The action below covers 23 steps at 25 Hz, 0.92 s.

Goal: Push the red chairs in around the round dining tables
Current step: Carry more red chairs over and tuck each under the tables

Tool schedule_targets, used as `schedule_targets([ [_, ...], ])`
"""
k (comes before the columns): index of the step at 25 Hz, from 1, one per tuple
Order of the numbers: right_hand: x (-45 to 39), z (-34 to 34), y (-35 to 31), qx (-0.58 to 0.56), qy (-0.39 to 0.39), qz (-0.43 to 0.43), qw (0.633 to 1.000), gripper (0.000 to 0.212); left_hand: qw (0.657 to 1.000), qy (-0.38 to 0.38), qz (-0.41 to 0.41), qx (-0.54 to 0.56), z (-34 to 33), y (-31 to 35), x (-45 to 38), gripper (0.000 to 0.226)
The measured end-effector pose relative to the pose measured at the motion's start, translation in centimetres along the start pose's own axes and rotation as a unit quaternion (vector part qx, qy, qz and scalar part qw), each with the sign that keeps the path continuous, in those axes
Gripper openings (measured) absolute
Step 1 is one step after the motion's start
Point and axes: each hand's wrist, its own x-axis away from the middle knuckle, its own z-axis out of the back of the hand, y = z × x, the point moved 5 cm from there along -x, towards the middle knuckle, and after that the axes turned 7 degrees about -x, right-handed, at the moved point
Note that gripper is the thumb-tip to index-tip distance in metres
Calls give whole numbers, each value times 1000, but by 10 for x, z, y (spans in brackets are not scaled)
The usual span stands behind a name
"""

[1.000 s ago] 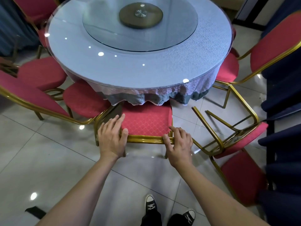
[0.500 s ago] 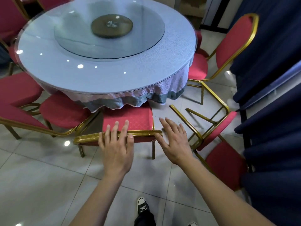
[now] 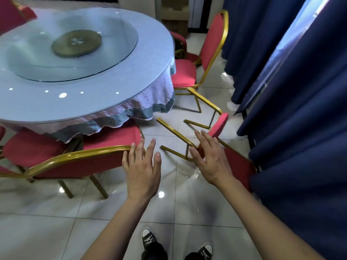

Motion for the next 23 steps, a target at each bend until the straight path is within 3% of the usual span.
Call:
schedule_targets([
  [10, 57, 147, 170, 19, 69, -49, 996, 65, 995, -54, -87, 10, -75, 212, 50, 72],
  [16, 50, 197, 224, -6, 90, -55, 994, 70, 992, -79, -102, 14, -111, 283, 42, 74],
  [23, -18, 209, 292, 0, 57, -50, 997, 68, 995, -86, -39, 42, -181, 329, -7, 72],
])
